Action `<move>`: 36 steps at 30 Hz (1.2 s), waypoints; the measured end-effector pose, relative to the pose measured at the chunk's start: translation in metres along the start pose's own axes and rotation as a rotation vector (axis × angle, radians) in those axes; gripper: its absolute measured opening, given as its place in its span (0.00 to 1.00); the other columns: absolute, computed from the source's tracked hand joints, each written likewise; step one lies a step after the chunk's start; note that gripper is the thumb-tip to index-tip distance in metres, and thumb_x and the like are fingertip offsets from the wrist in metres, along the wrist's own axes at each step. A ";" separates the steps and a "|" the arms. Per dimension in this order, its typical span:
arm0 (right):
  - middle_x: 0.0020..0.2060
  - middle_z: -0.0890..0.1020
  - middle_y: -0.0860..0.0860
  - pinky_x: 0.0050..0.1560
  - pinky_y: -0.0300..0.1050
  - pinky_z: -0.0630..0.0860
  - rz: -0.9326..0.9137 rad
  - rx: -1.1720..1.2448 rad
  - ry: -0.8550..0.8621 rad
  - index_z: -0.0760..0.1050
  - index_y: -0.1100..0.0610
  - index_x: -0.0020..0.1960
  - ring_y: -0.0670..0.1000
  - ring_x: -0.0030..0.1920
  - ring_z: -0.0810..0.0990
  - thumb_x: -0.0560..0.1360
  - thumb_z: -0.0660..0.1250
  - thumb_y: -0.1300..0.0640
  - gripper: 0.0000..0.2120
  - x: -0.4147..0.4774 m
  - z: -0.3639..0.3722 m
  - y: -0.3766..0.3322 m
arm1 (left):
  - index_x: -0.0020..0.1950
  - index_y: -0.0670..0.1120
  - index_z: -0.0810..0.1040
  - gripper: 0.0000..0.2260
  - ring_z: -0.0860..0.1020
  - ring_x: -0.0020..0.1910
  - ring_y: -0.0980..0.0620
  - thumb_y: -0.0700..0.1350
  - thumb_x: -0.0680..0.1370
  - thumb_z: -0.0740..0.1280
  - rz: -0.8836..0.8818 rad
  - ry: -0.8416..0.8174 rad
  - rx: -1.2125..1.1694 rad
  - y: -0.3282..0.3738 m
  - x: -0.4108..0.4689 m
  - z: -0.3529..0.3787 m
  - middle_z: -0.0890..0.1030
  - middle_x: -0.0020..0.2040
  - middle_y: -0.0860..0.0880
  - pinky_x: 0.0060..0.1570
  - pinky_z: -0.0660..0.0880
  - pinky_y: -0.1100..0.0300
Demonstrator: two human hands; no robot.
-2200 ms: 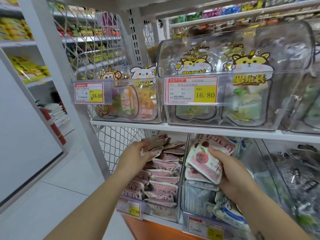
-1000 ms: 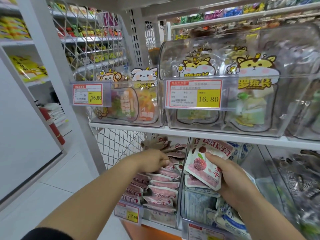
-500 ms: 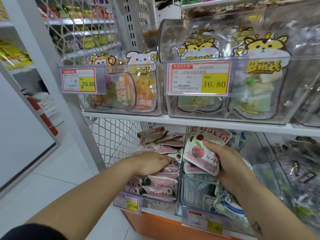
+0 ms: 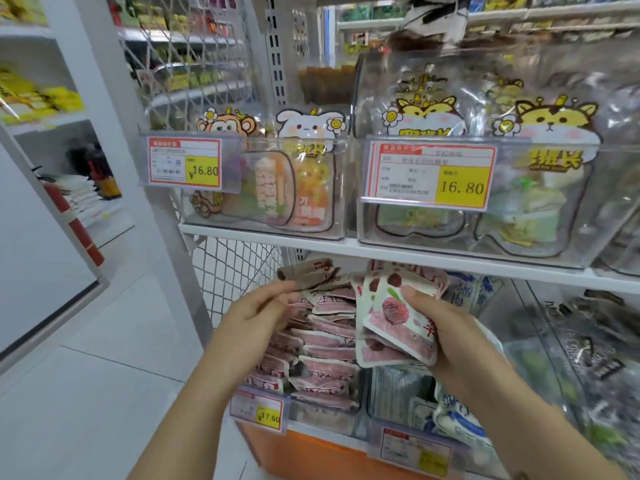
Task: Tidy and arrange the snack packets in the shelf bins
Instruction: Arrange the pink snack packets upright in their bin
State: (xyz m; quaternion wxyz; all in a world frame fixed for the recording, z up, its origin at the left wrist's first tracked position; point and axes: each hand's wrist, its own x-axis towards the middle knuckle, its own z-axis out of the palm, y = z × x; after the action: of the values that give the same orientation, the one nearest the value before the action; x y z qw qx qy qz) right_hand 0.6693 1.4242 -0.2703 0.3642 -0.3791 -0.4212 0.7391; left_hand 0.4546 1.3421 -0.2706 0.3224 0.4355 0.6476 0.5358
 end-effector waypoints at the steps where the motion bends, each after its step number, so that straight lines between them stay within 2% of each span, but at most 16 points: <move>1: 0.49 0.84 0.61 0.57 0.65 0.75 0.013 -0.035 -0.026 0.79 0.64 0.55 0.63 0.51 0.82 0.66 0.72 0.51 0.22 -0.001 0.007 0.002 | 0.54 0.59 0.79 0.08 0.81 0.52 0.57 0.48 0.79 0.63 -0.030 -0.030 -0.090 0.001 -0.007 0.004 0.83 0.50 0.58 0.59 0.75 0.54; 3: 0.47 0.85 0.58 0.54 0.59 0.79 0.018 -0.125 -0.076 0.79 0.63 0.54 0.59 0.49 0.84 0.72 0.69 0.55 0.14 -0.004 0.027 0.004 | 0.59 0.56 0.77 0.12 0.82 0.51 0.55 0.52 0.77 0.61 -0.114 -0.123 -0.231 0.002 -0.017 0.010 0.83 0.51 0.56 0.56 0.77 0.55; 6: 0.46 0.86 0.53 0.49 0.51 0.81 -0.031 -0.284 -0.132 0.78 0.59 0.56 0.53 0.46 0.85 0.74 0.68 0.56 0.12 -0.003 0.060 0.011 | 0.63 0.57 0.75 0.16 0.81 0.56 0.50 0.58 0.78 0.58 -0.139 -0.246 -0.365 0.000 -0.027 0.007 0.82 0.56 0.51 0.56 0.76 0.48; 7: 0.44 0.86 0.48 0.49 0.47 0.81 -0.068 -0.378 -0.147 0.77 0.56 0.56 0.49 0.45 0.85 0.75 0.68 0.55 0.11 -0.003 0.071 0.012 | 0.65 0.56 0.73 0.18 0.80 0.57 0.47 0.60 0.78 0.58 -0.123 -0.257 -0.390 -0.004 -0.028 0.003 0.81 0.58 0.49 0.57 0.76 0.46; 9: 0.40 0.83 0.40 0.38 0.30 0.76 -0.150 -0.540 -0.184 0.74 0.51 0.56 0.35 0.37 0.81 0.76 0.67 0.52 0.10 -0.003 0.091 0.015 | 0.67 0.56 0.71 0.21 0.80 0.57 0.46 0.62 0.75 0.61 -0.097 -0.229 -0.441 -0.012 -0.030 -0.008 0.81 0.58 0.47 0.55 0.76 0.45; 11: 0.43 0.78 0.35 0.32 0.22 0.68 -0.159 -0.616 -0.248 0.68 0.47 0.61 0.27 0.34 0.76 0.79 0.61 0.50 0.12 -0.001 0.104 0.019 | 0.64 0.59 0.72 0.23 0.82 0.53 0.50 0.63 0.71 0.66 -0.074 -0.163 -0.458 -0.016 -0.031 -0.017 0.83 0.55 0.51 0.47 0.78 0.50; 13: 0.50 0.74 0.30 0.38 0.18 0.66 -0.149 -0.676 -0.314 0.63 0.43 0.66 0.21 0.42 0.72 0.80 0.55 0.47 0.14 0.003 0.115 0.023 | 0.59 0.61 0.73 0.21 0.81 0.47 0.59 0.61 0.67 0.67 -0.009 -0.068 -0.401 -0.017 -0.031 -0.021 0.83 0.49 0.58 0.42 0.77 0.60; 15: 0.54 0.75 0.29 0.52 0.21 0.68 -0.145 -0.685 -0.350 0.64 0.40 0.66 0.24 0.51 0.72 0.79 0.52 0.41 0.16 0.011 0.122 0.027 | 0.57 0.59 0.74 0.15 0.81 0.43 0.62 0.53 0.71 0.69 0.064 0.026 -0.368 -0.016 -0.028 -0.026 0.83 0.46 0.60 0.40 0.77 0.66; 17: 0.55 0.80 0.36 0.63 0.39 0.70 -0.092 -0.610 -0.369 0.71 0.40 0.63 0.35 0.57 0.77 0.77 0.53 0.36 0.19 0.020 0.127 0.028 | 0.58 0.56 0.73 0.14 0.82 0.43 0.60 0.46 0.74 0.70 0.078 0.105 -0.361 -0.015 -0.024 -0.031 0.83 0.46 0.57 0.40 0.79 0.66; 19: 0.50 0.83 0.38 0.61 0.43 0.73 -0.068 -0.558 -0.382 0.75 0.41 0.56 0.39 0.53 0.81 0.77 0.53 0.38 0.16 0.033 0.128 0.024 | 0.62 0.54 0.72 0.18 0.82 0.45 0.60 0.46 0.73 0.71 0.115 0.209 -0.299 -0.019 -0.020 -0.037 0.83 0.49 0.56 0.43 0.80 0.62; 21: 0.48 0.84 0.41 0.59 0.45 0.74 -0.154 -0.686 -0.343 0.76 0.44 0.57 0.42 0.50 0.81 0.79 0.51 0.43 0.16 0.050 0.126 0.016 | 0.64 0.55 0.70 0.22 0.81 0.48 0.61 0.47 0.72 0.72 0.187 0.324 -0.167 -0.026 -0.019 -0.042 0.79 0.53 0.56 0.43 0.81 0.61; 23: 0.54 0.82 0.46 0.59 0.46 0.73 -0.264 -0.999 -0.256 0.75 0.50 0.60 0.47 0.54 0.80 0.81 0.55 0.46 0.15 0.075 0.117 0.010 | 0.64 0.55 0.68 0.25 0.77 0.50 0.66 0.47 0.71 0.73 0.301 0.416 -0.006 -0.028 -0.022 -0.048 0.74 0.55 0.60 0.41 0.78 0.69; 26: 0.58 0.77 0.47 0.49 0.37 0.69 -0.365 -1.467 -0.193 0.73 0.50 0.63 0.47 0.54 0.75 0.78 0.63 0.50 0.14 0.115 0.105 0.009 | 0.65 0.50 0.68 0.27 0.74 0.52 0.69 0.41 0.70 0.75 0.444 0.505 0.127 -0.033 -0.027 -0.059 0.69 0.52 0.60 0.39 0.73 0.77; 28: 0.58 0.75 0.50 0.51 0.38 0.67 -0.415 -1.627 -0.237 0.72 0.52 0.65 0.48 0.57 0.73 0.75 0.67 0.51 0.19 0.137 0.105 0.014 | 0.66 0.46 0.69 0.28 0.73 0.52 0.70 0.39 0.68 0.75 0.476 0.583 0.172 -0.036 -0.029 -0.068 0.68 0.54 0.56 0.40 0.72 0.78; 31: 0.65 0.70 0.51 0.61 0.44 0.66 -0.528 -1.840 -0.257 0.67 0.50 0.70 0.52 0.66 0.68 0.74 0.67 0.54 0.25 0.161 0.110 0.027 | 0.66 0.41 0.69 0.30 0.70 0.54 0.72 0.38 0.67 0.76 0.505 0.660 0.222 -0.040 -0.029 -0.077 0.68 0.57 0.50 0.42 0.70 0.79; 36: 0.64 0.74 0.50 0.60 0.46 0.68 -0.470 -1.892 -0.247 0.64 0.49 0.72 0.53 0.64 0.69 0.74 0.68 0.57 0.28 0.184 0.115 0.037 | 0.67 0.42 0.69 0.31 0.71 0.54 0.68 0.42 0.68 0.77 0.483 0.652 0.220 -0.046 -0.023 -0.085 0.70 0.58 0.49 0.43 0.71 0.78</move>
State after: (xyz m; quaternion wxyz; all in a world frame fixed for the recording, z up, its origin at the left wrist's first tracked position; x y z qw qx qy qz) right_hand 0.4791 1.5281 -0.3095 0.0015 -0.3411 -0.9392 0.0400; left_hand 0.3790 1.2835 -0.2983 -0.0828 0.4140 0.6486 0.6333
